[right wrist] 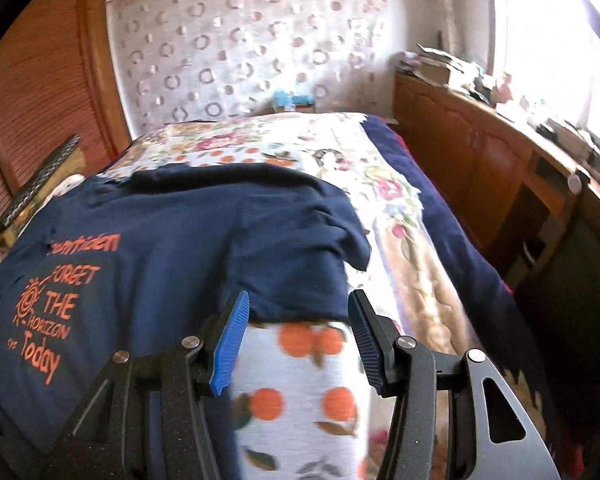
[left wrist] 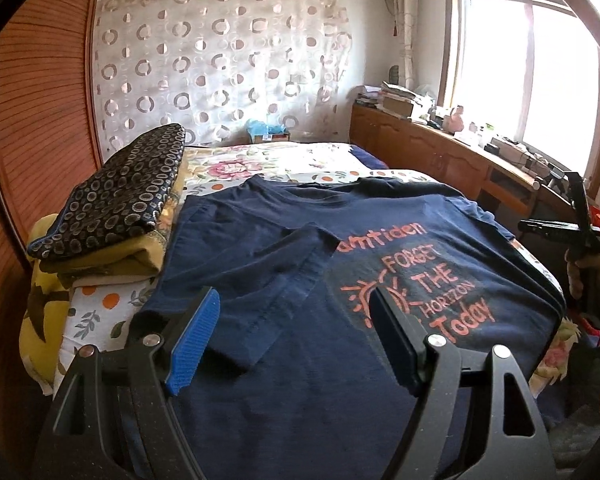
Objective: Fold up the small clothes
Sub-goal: 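Grasp the opposite shirt side with the right gripper, then fold the grasped side over toward the shirt center with the right gripper, release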
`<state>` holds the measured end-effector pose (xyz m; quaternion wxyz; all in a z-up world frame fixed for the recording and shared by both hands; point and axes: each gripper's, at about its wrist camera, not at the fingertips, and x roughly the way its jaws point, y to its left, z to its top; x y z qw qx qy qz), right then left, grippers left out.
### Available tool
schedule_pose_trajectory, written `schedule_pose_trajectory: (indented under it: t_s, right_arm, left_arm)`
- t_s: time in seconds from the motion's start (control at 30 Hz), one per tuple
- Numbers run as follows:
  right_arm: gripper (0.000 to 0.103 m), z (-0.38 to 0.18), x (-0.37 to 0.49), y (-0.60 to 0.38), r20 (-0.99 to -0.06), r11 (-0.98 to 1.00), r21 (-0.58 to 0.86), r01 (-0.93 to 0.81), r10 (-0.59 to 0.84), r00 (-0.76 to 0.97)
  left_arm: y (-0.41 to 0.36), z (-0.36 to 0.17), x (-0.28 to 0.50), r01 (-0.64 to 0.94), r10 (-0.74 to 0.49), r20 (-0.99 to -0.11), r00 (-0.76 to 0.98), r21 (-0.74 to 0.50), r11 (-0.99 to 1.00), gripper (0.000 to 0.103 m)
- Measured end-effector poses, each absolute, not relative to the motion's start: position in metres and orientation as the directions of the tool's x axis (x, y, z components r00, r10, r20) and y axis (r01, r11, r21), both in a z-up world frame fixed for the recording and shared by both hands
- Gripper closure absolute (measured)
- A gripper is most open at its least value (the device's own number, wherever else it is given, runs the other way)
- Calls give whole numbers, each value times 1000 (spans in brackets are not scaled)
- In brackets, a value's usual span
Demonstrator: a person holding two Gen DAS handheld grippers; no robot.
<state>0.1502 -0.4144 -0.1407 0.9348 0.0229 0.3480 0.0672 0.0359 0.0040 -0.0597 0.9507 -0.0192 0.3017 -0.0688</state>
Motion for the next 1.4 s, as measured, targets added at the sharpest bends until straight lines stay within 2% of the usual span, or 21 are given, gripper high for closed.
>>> schedule_pose_trajectory:
  t_s: [0.3,0.43,0.47,0.53,0.6,0.77,0.93,1.13,1.23,1.4]
  right_arm:
    - [50,-153,178,-425,-731,979,171,-107,199,653]
    - [50,-142,184,-441,-738,970,222,-96,232,633]
    - [52,-141,186,-442,-742,970,224,-94,233,629]
    - [65,-141,190,-444,-737,962,245,-117,263,623]
    - [84,-140,188,-441,-732,960,241,-143,277,623]
    - [98,-129,188,-429,-743,983,106,-151,180,645]
    - [99,-110,181,-420,-672,986,51,-157,150,725]
    - [99,-73,158,-384,-560,964,39,-264,240,793]
    - [99,-79,147,-360,-562,940,23,-340,294,773]
    - [99,-119,133,-338,-641,911,34,-410,335,691]
  left_arm:
    - [-3,-62,36,138,-158,-578,800,-79,987,25]
    - [-4,-67,38,139,-161,-587,793,-83,987,25]
    - [-4,-70,38,137,-161,-593,789,-85,987,25]
    - [-4,-73,39,135,-161,-603,781,-89,987,25]
    - [-5,-76,39,135,-164,-605,779,-94,986,25]
    - [-6,-78,37,137,-167,-608,776,-96,986,25]
    - [-7,-78,37,137,-168,-608,776,-98,986,25]
    - [-7,-78,36,137,-170,-606,777,-101,985,25]
    - [-9,-78,35,139,-174,-601,780,-104,985,25]
    - [-12,-71,31,147,-182,-585,790,-107,983,25]
